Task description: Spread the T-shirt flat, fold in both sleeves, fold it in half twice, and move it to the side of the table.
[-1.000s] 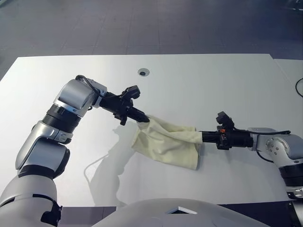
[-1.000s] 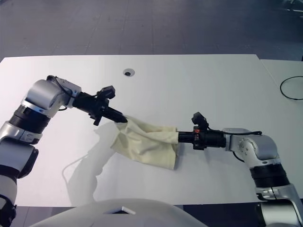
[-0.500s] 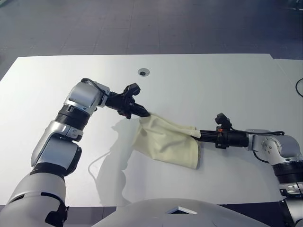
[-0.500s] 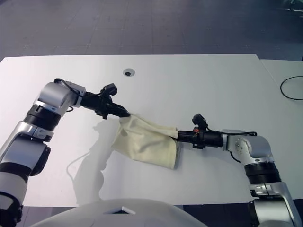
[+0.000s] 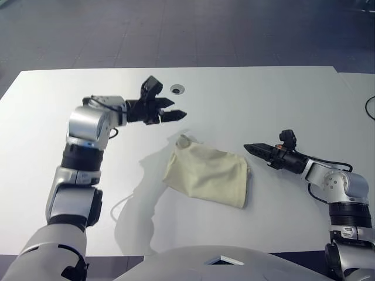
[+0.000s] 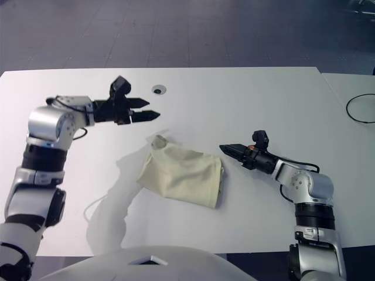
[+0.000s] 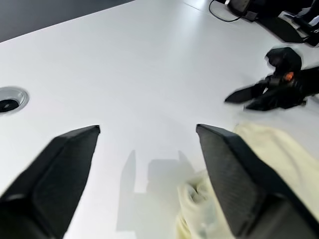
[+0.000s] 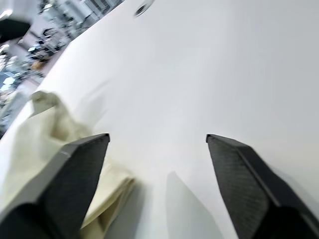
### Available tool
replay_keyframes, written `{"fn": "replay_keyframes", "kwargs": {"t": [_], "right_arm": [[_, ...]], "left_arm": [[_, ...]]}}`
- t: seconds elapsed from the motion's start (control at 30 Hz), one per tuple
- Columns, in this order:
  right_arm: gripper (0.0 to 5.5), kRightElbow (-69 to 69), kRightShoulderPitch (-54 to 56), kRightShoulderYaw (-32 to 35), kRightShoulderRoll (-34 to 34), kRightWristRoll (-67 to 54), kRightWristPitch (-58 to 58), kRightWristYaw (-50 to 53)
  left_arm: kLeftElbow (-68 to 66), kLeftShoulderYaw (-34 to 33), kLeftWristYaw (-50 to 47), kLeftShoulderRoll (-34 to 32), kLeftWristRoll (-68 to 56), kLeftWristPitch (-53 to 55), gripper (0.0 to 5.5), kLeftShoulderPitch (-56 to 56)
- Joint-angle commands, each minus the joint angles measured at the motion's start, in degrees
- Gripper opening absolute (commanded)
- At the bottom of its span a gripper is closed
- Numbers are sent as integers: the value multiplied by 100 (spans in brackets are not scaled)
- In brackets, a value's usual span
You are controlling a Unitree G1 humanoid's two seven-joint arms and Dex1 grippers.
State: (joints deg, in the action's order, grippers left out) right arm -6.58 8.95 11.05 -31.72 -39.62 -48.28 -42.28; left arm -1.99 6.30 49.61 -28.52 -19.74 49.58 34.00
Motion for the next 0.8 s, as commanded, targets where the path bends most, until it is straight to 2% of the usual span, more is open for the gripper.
{"fn": "replay_keyframes", "kwargs": {"t": [0.03,0.2,0.27,0.6,0.8], "right_arm": [[433,1503,-111,-114,-74,-184,29,-101],[518,2540,128,-970,72,-82,122,-294],[538,2458,152,-1252,173,-102,109,-423],[538,1612,21,-1860,21,-110,-25,-1478],[538,1402,-106,-2085,7,276,263,-1563]], "left_arm": [[1909,56,-491,-185,-50,301,448,-1246],[2793,194,-726,-352,18,179,536,-1925],[2834,272,-698,-397,23,79,540,-1987],[2947,1019,405,-909,-187,-751,540,-2437],[1720,1552,276,-529,478,-1548,540,-2000]]}}
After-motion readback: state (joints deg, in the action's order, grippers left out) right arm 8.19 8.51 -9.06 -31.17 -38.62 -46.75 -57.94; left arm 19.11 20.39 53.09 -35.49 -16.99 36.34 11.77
